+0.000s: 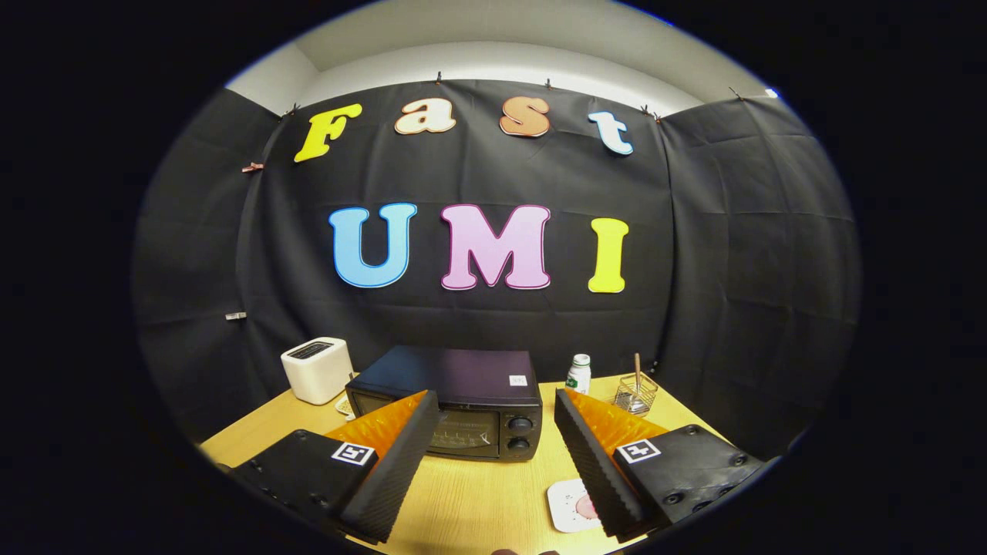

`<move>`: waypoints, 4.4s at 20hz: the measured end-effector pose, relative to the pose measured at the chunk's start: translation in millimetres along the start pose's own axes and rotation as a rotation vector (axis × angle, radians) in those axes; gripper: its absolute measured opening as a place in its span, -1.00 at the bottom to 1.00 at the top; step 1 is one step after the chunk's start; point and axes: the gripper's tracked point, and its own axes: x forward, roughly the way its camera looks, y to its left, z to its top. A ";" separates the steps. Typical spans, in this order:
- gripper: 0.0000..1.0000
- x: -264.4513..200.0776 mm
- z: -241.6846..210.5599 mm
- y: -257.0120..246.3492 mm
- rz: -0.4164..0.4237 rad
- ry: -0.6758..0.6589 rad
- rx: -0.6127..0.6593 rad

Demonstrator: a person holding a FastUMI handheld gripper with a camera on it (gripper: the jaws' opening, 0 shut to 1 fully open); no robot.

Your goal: Open the toaster oven, put the food inside, and close the toaster oven door.

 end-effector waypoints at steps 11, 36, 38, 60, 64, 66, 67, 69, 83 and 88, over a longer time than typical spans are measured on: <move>0.96 5.8 -2.7 19.8 0.036 0.011 -0.011; 0.96 157.1 -86.2 106.5 0.026 0.182 0.042; 0.97 167.1 -104.2 111.9 0.025 0.211 0.052; 0.95 104.6 -176.3 118.8 0.067 0.367 0.010; 0.95 77.7 -196.8 121.1 0.071 0.398 -0.036; 0.96 67.3 -213.0 121.3 0.075 0.426 -0.048; 0.96 61.2 -222.2 121.7 0.080 0.448 -0.053; 0.96 50.9 -243.7 122.0 0.091 0.499 -0.062; 0.98 14.2 -229.1 44.5 0.123 0.600 -0.058; 0.98 17.9 -193.8 -26.5 0.131 0.543 -0.103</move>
